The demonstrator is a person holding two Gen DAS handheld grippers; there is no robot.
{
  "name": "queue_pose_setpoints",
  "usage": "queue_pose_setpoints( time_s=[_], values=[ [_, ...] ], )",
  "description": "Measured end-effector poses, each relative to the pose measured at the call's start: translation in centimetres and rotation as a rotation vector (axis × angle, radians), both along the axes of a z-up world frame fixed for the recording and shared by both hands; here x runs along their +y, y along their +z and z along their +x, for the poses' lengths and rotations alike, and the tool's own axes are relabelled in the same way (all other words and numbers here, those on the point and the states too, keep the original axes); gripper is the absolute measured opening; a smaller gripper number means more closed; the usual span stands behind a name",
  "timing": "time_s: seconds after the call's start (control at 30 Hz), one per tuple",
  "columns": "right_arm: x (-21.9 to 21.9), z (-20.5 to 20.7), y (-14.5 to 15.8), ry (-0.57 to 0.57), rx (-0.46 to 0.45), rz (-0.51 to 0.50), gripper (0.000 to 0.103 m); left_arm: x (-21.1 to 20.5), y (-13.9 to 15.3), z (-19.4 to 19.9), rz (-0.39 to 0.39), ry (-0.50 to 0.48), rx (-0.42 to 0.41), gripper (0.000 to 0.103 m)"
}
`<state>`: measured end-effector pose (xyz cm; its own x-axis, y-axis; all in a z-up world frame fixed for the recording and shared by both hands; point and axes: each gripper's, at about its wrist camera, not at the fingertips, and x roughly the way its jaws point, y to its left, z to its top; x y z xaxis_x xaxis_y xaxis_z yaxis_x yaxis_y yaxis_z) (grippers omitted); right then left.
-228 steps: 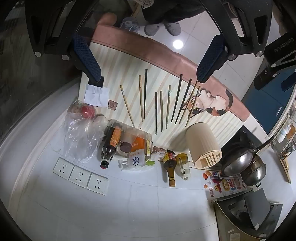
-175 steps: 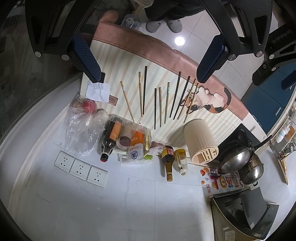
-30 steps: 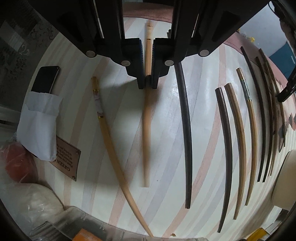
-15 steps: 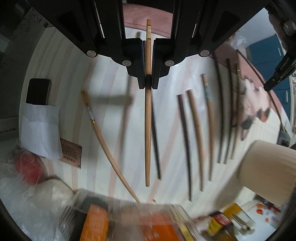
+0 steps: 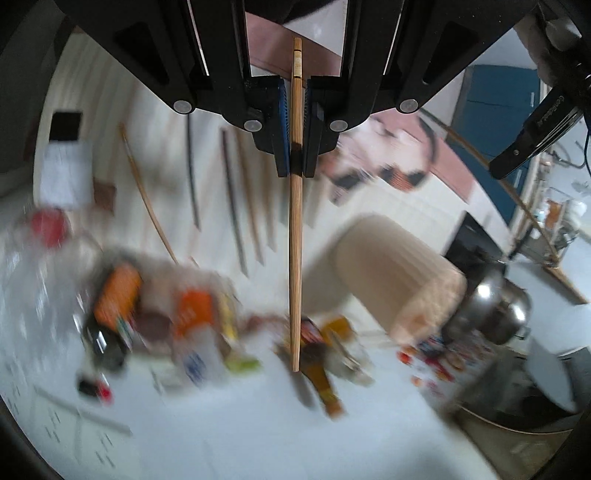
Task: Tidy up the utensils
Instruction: 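Lift both held chopsticks upright and carry them toward the cream holder, then lower both chopsticks into the holder slots and open both tools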
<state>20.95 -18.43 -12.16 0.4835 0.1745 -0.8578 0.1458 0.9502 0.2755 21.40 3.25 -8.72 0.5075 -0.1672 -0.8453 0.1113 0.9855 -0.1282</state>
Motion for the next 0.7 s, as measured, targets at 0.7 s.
queue_pose_setpoints(
  time_s=[0.7],
  values=[
    [5.9,25.1,6.3,0.091,-0.254,0.066,0.007,-0.5,6.4,19.3,-0.073,0.087,-0.1,0.004]
  ],
)
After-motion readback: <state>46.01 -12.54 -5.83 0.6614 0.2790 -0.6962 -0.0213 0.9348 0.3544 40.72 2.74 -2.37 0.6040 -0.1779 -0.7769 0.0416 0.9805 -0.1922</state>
